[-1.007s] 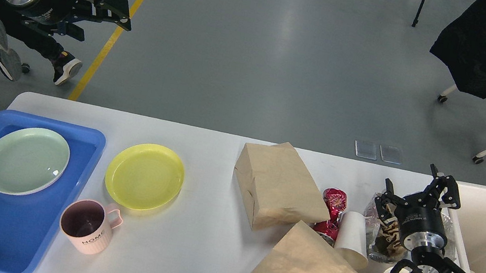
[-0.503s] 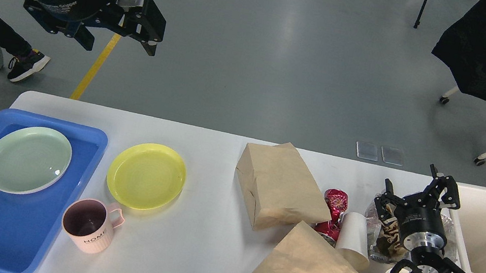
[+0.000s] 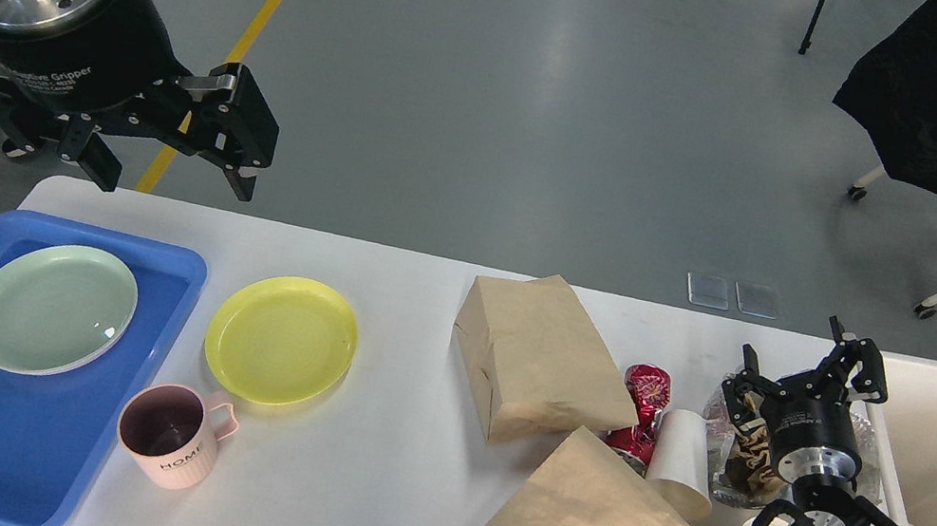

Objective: Tidy desktop
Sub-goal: 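Lower the left gripper back toward the blue tray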

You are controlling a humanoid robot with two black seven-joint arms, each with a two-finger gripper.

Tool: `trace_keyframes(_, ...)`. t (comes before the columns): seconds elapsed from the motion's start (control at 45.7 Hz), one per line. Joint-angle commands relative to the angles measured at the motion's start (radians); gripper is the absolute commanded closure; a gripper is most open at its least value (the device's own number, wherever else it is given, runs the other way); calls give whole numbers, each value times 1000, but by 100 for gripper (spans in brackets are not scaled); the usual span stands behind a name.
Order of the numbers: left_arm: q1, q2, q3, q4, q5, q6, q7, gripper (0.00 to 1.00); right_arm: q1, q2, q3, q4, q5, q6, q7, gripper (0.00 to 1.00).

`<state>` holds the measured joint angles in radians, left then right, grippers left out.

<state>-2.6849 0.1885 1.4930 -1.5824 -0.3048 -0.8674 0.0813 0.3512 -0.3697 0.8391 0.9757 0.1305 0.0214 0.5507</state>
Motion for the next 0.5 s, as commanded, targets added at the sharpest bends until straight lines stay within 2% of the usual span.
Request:
trace_keyframes(0.0,7,-4,24,4,1,-2,0,4,0,0,0,0,0,0,0,0)
trace_keyframes(0.109,52,2,21,5,1,-9,6,4,0,0,0,0,0,0,0,0)
trace_keyframes(0.219,129,9,24,7,9,30,17,4,0,0,0,0,0,0,0,0)
trace_keyframes(0.482,396,117,23,27,10,235,17,6,0,0,0,0,0,0,0,0)
